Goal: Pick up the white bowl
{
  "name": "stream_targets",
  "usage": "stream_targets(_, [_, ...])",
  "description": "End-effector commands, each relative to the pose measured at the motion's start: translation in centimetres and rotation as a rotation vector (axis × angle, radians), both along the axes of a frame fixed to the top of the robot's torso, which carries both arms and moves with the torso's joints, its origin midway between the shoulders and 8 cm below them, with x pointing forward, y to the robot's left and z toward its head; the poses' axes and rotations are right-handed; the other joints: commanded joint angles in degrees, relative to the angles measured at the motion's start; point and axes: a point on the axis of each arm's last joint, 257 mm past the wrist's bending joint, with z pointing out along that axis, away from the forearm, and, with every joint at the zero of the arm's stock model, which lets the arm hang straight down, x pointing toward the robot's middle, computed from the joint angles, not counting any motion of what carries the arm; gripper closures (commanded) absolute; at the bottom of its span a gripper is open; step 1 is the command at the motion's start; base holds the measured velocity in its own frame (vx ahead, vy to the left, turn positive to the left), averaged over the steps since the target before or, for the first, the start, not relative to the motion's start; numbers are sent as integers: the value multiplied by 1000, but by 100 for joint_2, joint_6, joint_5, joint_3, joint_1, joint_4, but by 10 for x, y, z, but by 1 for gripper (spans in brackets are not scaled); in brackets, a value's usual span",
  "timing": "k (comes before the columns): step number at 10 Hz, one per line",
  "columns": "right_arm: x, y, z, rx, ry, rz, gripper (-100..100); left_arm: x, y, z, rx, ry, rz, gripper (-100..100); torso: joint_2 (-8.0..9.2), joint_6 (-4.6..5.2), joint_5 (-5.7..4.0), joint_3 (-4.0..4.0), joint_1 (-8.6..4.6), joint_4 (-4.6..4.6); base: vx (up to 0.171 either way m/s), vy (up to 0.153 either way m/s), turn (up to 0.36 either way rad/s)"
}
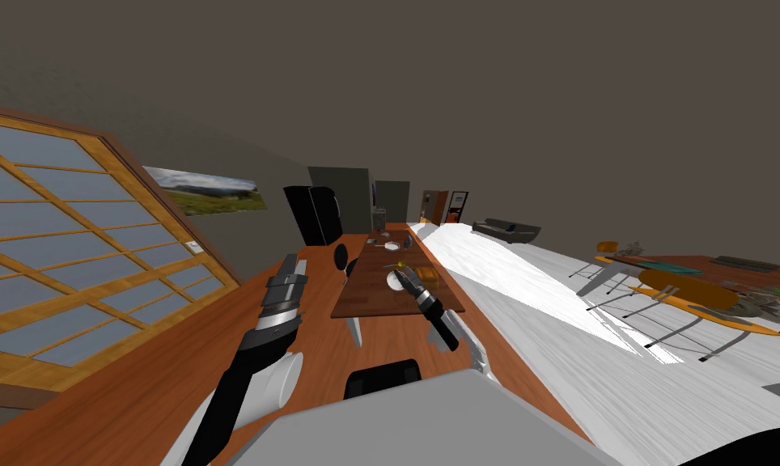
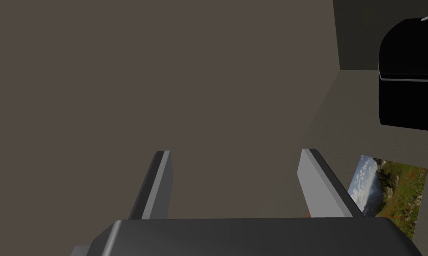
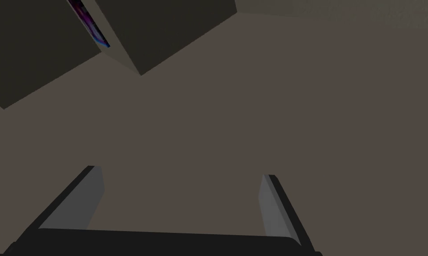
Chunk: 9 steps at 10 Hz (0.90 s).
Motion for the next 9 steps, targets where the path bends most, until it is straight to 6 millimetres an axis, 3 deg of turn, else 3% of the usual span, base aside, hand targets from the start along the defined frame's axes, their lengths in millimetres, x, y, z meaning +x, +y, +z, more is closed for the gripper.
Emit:
stream_targets(1, [0,6,-7,-65,-9,8,-100,0,0,0,0,0,0,0,0,0,0,0,0,0,-3,-12,-9])
stream_targets(2, [4,14,-19,-127,-12,27,-100,0,0,0,0,0,0,0,0,0,0,0,0,0,-2,-17,-25])
stream_targets(4, [4,16,-22,-167,-21,26,-100,0,0,0,0,0,0,0,1,0,0,1,0,0,-2,-6,-5])
stream_targets(7, [11,31,-50,-332,-39,68,-100,0,0,0,0,0,0,0,-1,0,1,0,3,0,-1,-5,-22])
stream_targets(9, [10,33,-54,-377,-49,68,-100,0,0,0,0,0,0,0,-2,0,1,-1,4,0,1,-1,-7])
